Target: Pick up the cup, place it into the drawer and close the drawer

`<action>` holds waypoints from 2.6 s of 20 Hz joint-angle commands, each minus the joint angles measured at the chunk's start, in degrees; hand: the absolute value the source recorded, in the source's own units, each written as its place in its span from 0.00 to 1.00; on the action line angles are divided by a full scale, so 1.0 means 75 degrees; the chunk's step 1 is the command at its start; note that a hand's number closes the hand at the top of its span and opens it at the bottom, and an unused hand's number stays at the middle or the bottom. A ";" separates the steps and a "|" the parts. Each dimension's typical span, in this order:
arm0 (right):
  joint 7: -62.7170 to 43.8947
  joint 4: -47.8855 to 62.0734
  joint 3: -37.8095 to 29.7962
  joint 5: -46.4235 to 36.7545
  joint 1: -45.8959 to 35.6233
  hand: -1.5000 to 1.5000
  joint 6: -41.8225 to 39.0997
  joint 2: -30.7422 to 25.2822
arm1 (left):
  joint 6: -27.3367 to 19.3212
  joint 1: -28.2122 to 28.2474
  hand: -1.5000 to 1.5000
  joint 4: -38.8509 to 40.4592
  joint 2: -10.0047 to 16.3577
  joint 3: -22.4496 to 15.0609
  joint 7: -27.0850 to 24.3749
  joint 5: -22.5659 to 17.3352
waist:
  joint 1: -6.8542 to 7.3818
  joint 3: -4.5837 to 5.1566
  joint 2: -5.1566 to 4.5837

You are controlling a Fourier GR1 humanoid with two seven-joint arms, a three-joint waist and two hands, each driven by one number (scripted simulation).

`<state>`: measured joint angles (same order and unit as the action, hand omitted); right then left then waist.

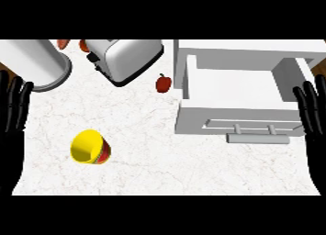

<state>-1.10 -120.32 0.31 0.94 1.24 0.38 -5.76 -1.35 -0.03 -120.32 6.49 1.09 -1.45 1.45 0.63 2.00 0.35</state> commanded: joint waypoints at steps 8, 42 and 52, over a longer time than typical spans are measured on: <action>-0.0385 0.0070 0.0445 0.0602 -0.0072 0.00 -0.0409 0.0143 | 0.3708 0.0388 0.00 0.0537 0.0825 -0.1107 0.0069 -0.4045 | -0.0101 -0.0250 -0.0074; -0.1046 0.0005 -0.0070 0.0769 -0.0829 0.00 -0.0604 0.0164 | 0.5641 0.0091 0.00 0.2837 0.0671 0.0569 0.0516 -0.3831 | -0.0095 -0.0265 -0.0045; -0.0511 0.0450 0.0246 0.0307 -0.0722 0.00 -0.0519 0.0469 | 0.6178 -0.0406 0.00 0.4896 0.0859 0.1327 -0.0813 -0.2560 | -0.0100 -0.0265 -0.0050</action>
<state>-7.21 -117.47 -0.28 5.65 -5.76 -4.02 -3.92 44.81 -0.48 -89.51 12.42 9.48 -5.21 -21.10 -0.04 0.02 -0.02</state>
